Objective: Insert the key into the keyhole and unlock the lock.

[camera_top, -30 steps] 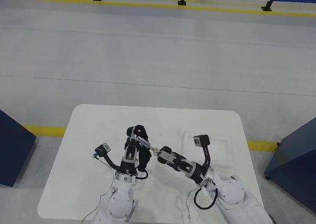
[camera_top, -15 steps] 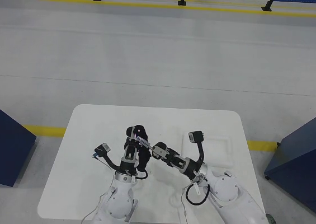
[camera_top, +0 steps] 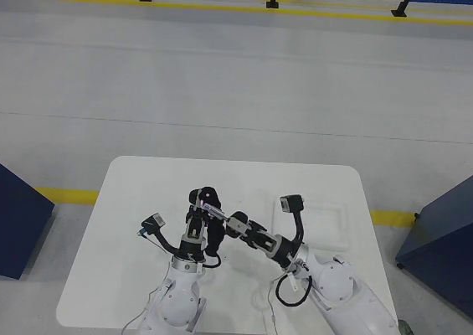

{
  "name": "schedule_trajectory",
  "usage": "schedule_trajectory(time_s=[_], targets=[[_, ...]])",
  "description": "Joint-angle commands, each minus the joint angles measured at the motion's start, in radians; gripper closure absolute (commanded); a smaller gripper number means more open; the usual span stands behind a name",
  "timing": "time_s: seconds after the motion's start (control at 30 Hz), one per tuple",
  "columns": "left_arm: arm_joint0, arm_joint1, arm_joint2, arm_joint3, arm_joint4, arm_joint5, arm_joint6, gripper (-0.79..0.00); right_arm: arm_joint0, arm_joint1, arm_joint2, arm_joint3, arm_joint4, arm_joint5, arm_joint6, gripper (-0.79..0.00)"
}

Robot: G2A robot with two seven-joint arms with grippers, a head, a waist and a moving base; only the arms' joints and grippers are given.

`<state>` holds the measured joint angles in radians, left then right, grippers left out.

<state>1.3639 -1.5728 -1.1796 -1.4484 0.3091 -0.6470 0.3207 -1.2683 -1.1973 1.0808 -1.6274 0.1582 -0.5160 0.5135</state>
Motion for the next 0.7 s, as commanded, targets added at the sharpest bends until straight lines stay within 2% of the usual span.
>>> schedule_trajectory(time_s=[0.0, 0.2, 0.67], targets=[[0.0, 0.0, 0.0, 0.0, 0.0, -0.001, 0.002, 0.0, 0.001, 0.0, 0.003, -0.002, 0.028, 0.007, 0.014, 0.0], [-0.001, -0.001, -0.001, 0.001, 0.004, -0.003, 0.004, 0.0, 0.003, 0.002, 0.014, -0.002, 0.147, 0.044, 0.09, 0.0], [-0.001, -0.002, -0.001, 0.001, 0.017, -0.005, 0.012, 0.0, 0.022, 0.003, 0.039, 0.025, 0.42, 0.215, 0.253, 0.0]])
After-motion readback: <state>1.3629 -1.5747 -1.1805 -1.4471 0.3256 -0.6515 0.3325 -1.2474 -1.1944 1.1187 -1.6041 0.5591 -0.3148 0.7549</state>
